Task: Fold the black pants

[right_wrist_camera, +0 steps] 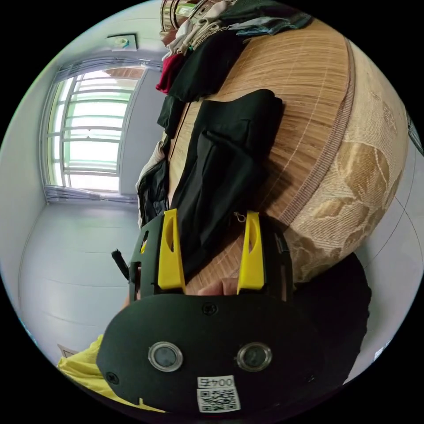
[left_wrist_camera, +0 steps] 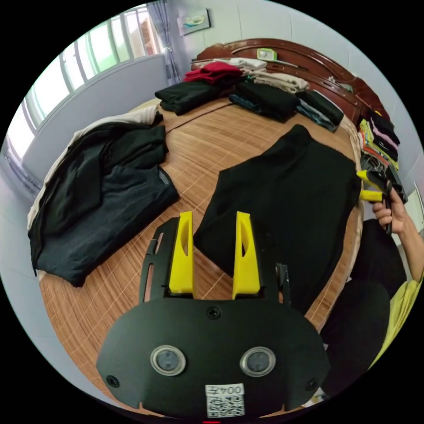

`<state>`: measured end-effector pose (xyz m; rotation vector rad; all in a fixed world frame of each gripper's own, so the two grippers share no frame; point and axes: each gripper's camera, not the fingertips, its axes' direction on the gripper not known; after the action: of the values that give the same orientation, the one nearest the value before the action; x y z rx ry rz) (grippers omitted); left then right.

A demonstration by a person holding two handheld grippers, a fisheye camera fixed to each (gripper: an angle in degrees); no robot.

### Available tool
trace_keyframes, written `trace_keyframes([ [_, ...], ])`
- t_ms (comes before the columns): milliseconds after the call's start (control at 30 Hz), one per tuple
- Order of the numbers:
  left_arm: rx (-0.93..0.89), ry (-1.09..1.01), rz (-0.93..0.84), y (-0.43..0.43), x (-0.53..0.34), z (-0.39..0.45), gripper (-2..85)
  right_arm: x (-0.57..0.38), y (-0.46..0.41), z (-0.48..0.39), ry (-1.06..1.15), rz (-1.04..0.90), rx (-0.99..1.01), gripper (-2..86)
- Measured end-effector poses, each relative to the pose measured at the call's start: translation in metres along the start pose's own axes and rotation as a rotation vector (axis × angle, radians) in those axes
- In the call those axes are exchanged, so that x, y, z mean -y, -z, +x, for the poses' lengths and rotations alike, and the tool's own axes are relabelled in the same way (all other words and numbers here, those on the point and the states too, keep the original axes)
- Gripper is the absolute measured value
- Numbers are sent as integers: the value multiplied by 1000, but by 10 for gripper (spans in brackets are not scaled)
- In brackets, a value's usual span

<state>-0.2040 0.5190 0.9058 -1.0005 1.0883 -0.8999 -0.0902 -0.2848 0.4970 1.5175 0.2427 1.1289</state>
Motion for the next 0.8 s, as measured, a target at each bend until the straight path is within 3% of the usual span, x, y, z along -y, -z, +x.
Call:
trace_keyframes([
  [133,-28,-98,-56,-15,25,9,105,10,-33,-35,45,-20,-231,154],
  [333,-116,-20,-68,-14,41,12,67,43,-71,-78,195,-46,-473,125],
  [467,-191,51,-103,-6,47,28,41,93,-99,-105,300,-78,-544,130],
  [633,-446,141,-77,1,48,95,22,190,-167,-163,544,-272,-635,130],
  [733,-578,119,-81,-1,62,128,18,210,-148,-197,556,-161,-620,108],
  [800,-560,61,-93,7,73,136,17,201,-128,-208,584,-136,-526,104],
])
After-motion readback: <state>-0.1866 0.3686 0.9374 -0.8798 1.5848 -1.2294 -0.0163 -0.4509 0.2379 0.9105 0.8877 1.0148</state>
